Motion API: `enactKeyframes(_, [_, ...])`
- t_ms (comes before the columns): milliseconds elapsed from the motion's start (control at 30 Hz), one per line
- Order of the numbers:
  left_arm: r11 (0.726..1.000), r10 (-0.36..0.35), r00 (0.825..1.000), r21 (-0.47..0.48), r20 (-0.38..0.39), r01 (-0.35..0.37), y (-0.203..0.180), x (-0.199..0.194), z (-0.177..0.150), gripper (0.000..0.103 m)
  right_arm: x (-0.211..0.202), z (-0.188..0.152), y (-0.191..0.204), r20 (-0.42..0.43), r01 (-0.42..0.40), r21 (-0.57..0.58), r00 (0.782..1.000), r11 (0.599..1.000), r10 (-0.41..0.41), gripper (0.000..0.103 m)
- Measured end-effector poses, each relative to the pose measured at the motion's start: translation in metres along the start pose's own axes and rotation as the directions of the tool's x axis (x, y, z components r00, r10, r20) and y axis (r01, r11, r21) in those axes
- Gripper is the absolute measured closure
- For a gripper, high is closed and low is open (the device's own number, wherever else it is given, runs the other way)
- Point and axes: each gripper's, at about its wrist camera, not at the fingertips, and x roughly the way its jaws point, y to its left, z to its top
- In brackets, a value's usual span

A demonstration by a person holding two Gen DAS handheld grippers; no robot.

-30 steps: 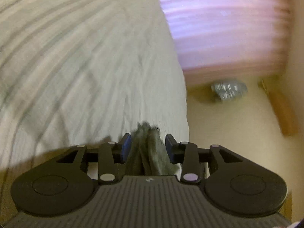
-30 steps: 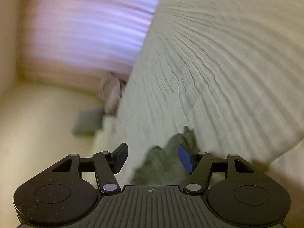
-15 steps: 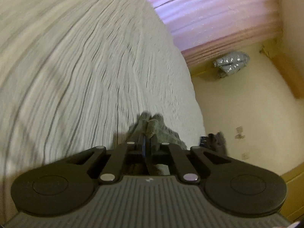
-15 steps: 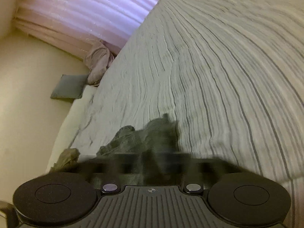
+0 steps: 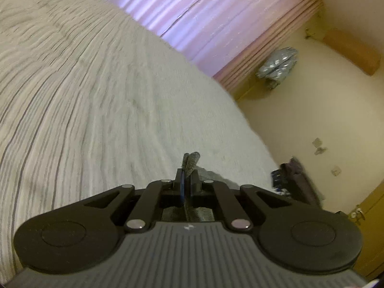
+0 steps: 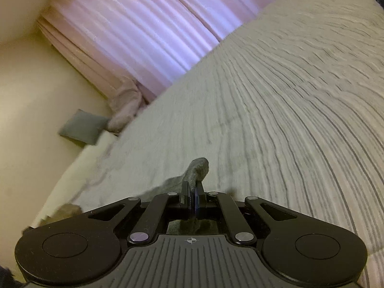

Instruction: Fold clothes

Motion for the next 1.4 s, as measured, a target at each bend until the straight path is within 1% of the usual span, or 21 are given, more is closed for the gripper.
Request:
enactKeyframes(67, [0.999,0.053,0.997,0.006,-0.049,-0.053,0.005,0.011,-0.005,0.100,0.011,-0.005,0.000,-0.051,0.059,-0.011,0.997,0.998,-0.060,0.101])
enactKeyframes(167, [0.994,0.110,0.992,0.024,-0.063,-0.109,0.002,0.016,-0.007,0.094,0.017,-0.012,0.005,-0.088,0.119,-0.051,0.989,0.992,-0.123,0.100])
enactKeyframes(233, [0.990,0.140,0.990,0.022,-0.027,-0.139,-0.005,0.005,-0.005,0.088,0.009,-0.015,0.017,-0.063,0.147,-0.106,0.986,0.983,-0.154,0.082])
enactKeyframes(267, [0.988,0.153,0.988,0.022,-0.008,-0.153,-0.010,-0.003,-0.003,0.087,0.003,-0.016,0.024,-0.037,0.180,-0.143,0.982,0.973,-0.187,0.047])
enactKeyframes(300, [0.986,0.167,0.986,0.024,0.011,-0.167,-0.015,-0.011,-0.001,0.087,-0.005,-0.018,0.031,-0.002,0.208,-0.183,0.977,0.961,-0.212,0.028])
enactKeyframes(333, [0.983,0.178,0.984,0.033,0.029,-0.179,-0.022,-0.019,-0.001,0.086,-0.013,-0.019,0.041,0.041,0.227,-0.230,0.974,0.946,-0.224,0.028])
enactKeyframes(433, [0.974,0.176,0.983,0.132,0.058,-0.182,-0.054,-0.036,-0.006,0.087,-0.028,-0.030,0.075,0.097,0.247,-0.368,0.969,0.896,-0.227,0.028])
enactKeyframes(500, [0.967,0.156,0.987,0.196,0.047,-0.162,-0.075,-0.038,-0.013,0.088,-0.027,-0.041,0.096,0.087,0.206,-0.419,0.979,0.884,-0.187,0.032])
enactKeyframes(533, [0.965,0.140,0.990,0.220,0.037,-0.144,-0.084,-0.038,-0.018,0.089,-0.023,-0.047,0.106,0.060,0.175,-0.447,0.984,0.877,-0.166,0.038])
enactKeyframes(567, [0.964,0.122,0.992,0.235,0.024,-0.124,-0.093,-0.036,-0.022,0.090,-0.016,-0.054,0.114,0.038,0.152,-0.468,0.988,0.870,-0.152,0.052])
enactKeyframes(600, [0.965,0.102,0.995,0.242,0.009,-0.101,-0.100,-0.031,-0.026,0.091,-0.008,-0.059,0.121,0.018,0.137,-0.484,0.989,0.865,-0.147,0.062])
enactKeyframes(667, [0.964,0.078,0.997,0.255,-0.007,-0.074,-0.108,-0.021,-0.029,0.091,0.009,-0.070,0.131,-0.012,0.118,-0.498,0.990,0.859,-0.143,0.063])
enactKeyframes(733, [0.960,0.086,0.996,0.270,-0.014,-0.079,-0.110,-0.007,-0.029,0.091,0.025,-0.079,0.133,-0.020,0.129,-0.508,0.987,0.852,-0.161,0.063])
enactKeyframes(900, [0.931,0.200,0.980,0.311,-0.005,-0.189,-0.087,0.030,-0.045,0.091,0.067,-0.097,0.123,-0.011,0.193,-0.539,0.972,0.820,-0.235,0.063])
enactKeyframes(933, [0.923,0.224,0.975,0.321,0.001,-0.212,-0.082,0.036,-0.049,0.092,0.075,-0.101,0.121,-0.009,0.205,-0.545,0.968,0.813,-0.250,0.063])
enactKeyframes(967, [0.918,0.238,0.971,0.325,0.007,-0.227,-0.075,0.041,-0.052,0.098,0.084,-0.105,0.119,-0.006,0.217,-0.551,0.964,0.806,-0.264,0.063])
enactKeyframes(1033, [0.922,0.244,0.970,0.308,0.012,-0.236,-0.061,0.047,-0.056,0.100,0.099,-0.111,0.115,-0.004,0.238,-0.557,0.957,0.795,-0.290,0.063])
enactKeyframes(1133, [0.931,0.233,0.972,0.286,0.005,-0.225,-0.052,0.052,-0.055,0.100,0.104,-0.108,0.098,-0.042,0.219,-0.481,0.962,0.849,-0.271,0.063])
enactKeyframes(1267, [0.936,0.222,0.975,0.277,0.012,-0.217,-0.057,0.042,-0.047,0.101,0.096,-0.091,0.095,-0.038,0.216,-0.383,0.968,0.898,-0.249,0.062])
enactKeyframes(1333, [0.943,0.201,0.979,0.261,0.046,-0.206,-0.061,0.028,-0.041,0.101,0.079,-0.081,0.100,0.005,0.240,-0.351,0.967,0.905,-0.254,0.062])
enactKeyframes(1400, [0.944,0.182,0.981,0.269,0.061,-0.192,-0.067,0.019,-0.038,0.099,0.064,-0.079,0.107,0.058,0.270,-0.398,0.961,0.877,-0.269,0.063])
